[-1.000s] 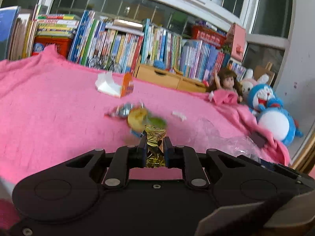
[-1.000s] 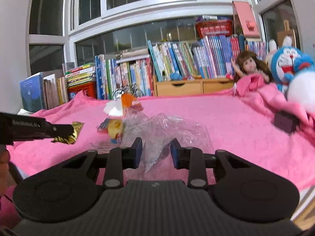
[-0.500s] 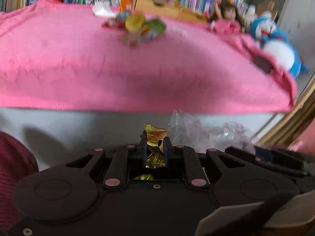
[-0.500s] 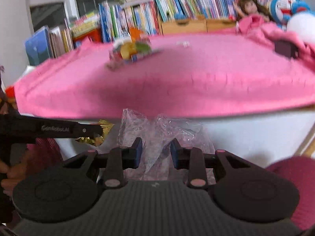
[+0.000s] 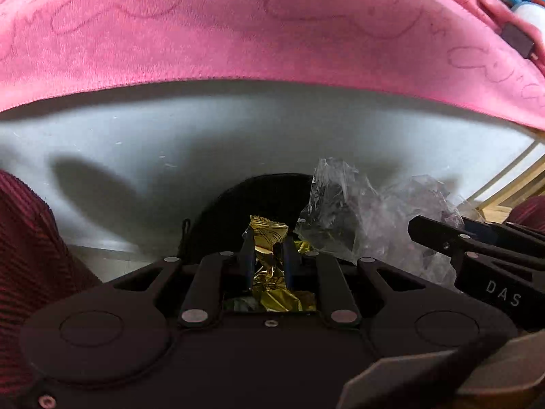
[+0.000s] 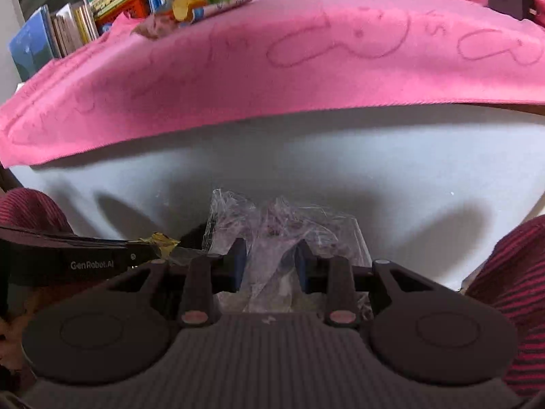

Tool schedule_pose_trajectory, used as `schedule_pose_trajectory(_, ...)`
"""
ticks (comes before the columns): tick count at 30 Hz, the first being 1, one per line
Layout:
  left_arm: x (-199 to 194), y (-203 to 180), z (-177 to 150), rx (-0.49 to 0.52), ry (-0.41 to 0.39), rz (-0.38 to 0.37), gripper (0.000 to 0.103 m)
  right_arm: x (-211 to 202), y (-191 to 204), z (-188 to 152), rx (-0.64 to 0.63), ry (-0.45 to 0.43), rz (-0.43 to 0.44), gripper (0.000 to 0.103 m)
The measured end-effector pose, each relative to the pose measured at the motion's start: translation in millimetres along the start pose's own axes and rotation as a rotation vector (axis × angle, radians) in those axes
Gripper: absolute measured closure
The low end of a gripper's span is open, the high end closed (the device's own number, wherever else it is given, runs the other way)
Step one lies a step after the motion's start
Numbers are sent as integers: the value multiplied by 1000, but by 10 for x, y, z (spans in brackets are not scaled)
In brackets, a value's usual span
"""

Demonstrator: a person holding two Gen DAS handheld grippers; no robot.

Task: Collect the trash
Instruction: 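Carry the gold wrapper with the left tool while the right carries the bag down into the bin, then open the left tool to drop the gold wrapper while the right releases the bag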

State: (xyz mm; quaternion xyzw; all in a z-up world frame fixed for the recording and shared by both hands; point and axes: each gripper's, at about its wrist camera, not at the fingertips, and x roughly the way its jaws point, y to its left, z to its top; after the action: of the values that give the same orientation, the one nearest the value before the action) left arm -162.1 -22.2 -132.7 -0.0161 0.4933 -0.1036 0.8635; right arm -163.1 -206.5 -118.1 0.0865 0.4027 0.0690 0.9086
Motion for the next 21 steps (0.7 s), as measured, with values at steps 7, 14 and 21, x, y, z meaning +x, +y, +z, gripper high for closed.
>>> schedule_pose_trajectory(7,130,29,49,-10,38,8,87,147,30,32,18,47,-1,68)
schedule_pose_trajectory(14,165,-10,113,-18,59,12,86,339,79,97,29,86,-7,67)
schedule_pose_trajectory(21,146,-10,124,-30,40,31,61,390,62,173,45,81,3,50)
